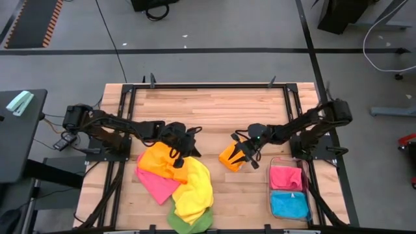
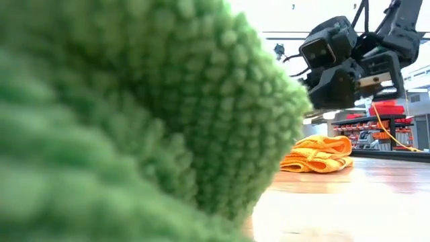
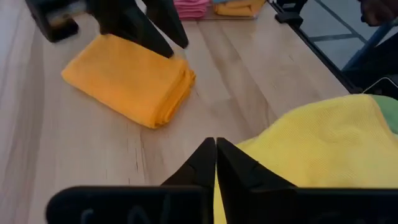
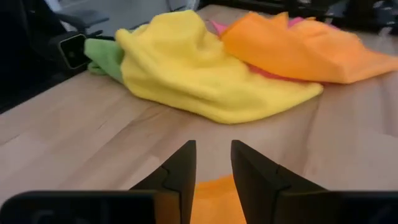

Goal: Fold microfiber towels
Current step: Fold the orange towel

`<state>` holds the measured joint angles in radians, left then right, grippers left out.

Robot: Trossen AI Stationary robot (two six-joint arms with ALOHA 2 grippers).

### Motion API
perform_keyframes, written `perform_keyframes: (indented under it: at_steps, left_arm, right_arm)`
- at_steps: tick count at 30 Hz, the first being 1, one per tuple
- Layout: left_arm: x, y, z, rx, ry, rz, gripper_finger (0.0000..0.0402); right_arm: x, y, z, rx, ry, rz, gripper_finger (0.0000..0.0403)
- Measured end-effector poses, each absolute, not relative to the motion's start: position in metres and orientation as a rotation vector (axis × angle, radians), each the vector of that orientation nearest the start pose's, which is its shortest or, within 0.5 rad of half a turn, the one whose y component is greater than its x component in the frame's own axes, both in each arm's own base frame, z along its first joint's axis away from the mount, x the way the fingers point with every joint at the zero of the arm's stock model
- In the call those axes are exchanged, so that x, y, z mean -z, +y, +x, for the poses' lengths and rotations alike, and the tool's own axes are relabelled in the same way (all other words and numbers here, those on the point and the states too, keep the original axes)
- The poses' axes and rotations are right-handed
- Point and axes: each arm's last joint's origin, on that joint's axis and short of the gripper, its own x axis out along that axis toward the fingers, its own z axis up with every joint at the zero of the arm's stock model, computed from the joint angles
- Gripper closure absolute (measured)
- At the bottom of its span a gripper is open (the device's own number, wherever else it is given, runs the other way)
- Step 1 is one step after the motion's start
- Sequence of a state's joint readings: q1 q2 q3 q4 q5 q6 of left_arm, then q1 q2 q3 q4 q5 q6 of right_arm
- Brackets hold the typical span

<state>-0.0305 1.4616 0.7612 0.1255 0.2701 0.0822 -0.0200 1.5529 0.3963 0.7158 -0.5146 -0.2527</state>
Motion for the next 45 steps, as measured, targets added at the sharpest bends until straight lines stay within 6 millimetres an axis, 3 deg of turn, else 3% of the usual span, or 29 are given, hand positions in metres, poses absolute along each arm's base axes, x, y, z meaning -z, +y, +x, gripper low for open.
perform_keyframes:
  at_steps: [12,19,24,29,34,39,45]
  left_arm:
    - [-0.203,-0.018,0.3,0.303,0.537,-0.035,0.0393]
    - [-0.204,-0.019,0.3,0.303,0.524,-0.025,0.0375]
    - [-0.204,-0.019,0.301,0.304,0.52,-0.019,0.0384]
    - [-0.204,-0.019,0.301,0.3,0.525,-0.037,0.0392]
    - [-0.203,-0.019,0.3,0.297,0.541,-0.051,0.0378]
    - [-0.203,-0.019,0.3,0.297,0.542,-0.051,0.0369]
    - [-0.203,-0.019,0.3,0.297,0.542,-0.05,0.0383]
  right_arm:
    - [-0.089,0.006,0.266,-0.557,0.403,-0.104,0.0298]
    - [-0.063,0.004,0.265,-0.57,0.467,-0.07,0.0309]
    - [-0.071,0.004,0.267,-0.558,0.462,-0.077,0.0315]
    - [-0.098,0.004,0.275,-0.544,0.354,-0.115,0.0318]
    - [-0.113,-0.001,0.266,-0.552,0.419,-0.146,0.0318]
    - [-0.111,-0.014,0.252,-0.529,0.486,-0.117,0.0318]
    - [-0.092,-0.024,0.237,-0.486,0.458,-0.108,0.0318]
